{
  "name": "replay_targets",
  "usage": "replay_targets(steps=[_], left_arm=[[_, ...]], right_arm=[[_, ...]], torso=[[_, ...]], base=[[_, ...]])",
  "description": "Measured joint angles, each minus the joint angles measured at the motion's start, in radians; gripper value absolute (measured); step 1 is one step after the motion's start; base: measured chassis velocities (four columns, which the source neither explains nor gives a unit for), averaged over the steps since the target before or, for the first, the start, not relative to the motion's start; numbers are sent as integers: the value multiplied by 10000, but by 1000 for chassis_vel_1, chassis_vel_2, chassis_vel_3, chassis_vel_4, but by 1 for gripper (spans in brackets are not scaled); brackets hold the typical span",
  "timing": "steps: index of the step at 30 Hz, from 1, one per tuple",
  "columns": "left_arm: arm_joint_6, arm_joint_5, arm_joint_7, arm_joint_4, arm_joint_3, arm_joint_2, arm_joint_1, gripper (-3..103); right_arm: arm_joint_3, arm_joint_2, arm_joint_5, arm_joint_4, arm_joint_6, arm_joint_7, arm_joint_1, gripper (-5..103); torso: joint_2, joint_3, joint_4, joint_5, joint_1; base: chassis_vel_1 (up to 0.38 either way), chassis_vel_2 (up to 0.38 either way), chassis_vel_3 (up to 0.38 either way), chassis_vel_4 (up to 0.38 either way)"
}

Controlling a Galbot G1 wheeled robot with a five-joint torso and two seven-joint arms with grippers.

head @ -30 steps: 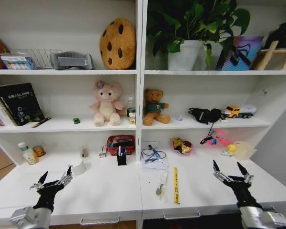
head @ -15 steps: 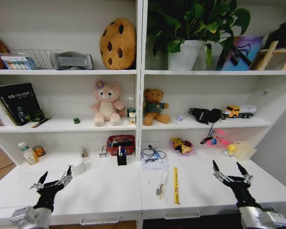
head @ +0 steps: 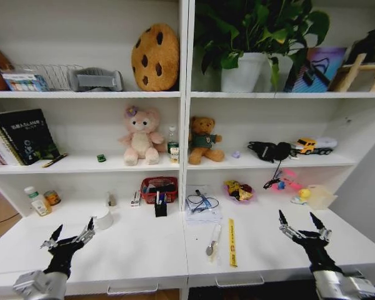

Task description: Organize the objects on the table.

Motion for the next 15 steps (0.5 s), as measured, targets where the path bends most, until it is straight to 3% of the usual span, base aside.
replay_targets(steps=[15], left_arm=[[-2, -1, -2, -1, -3, 0, 1, 100]], right_arm=[[-3, -3, 1, -1, -4, 0, 3, 100]], torso=[[0, 0, 2, 2, 0]], base=[[233, 234, -238, -235]])
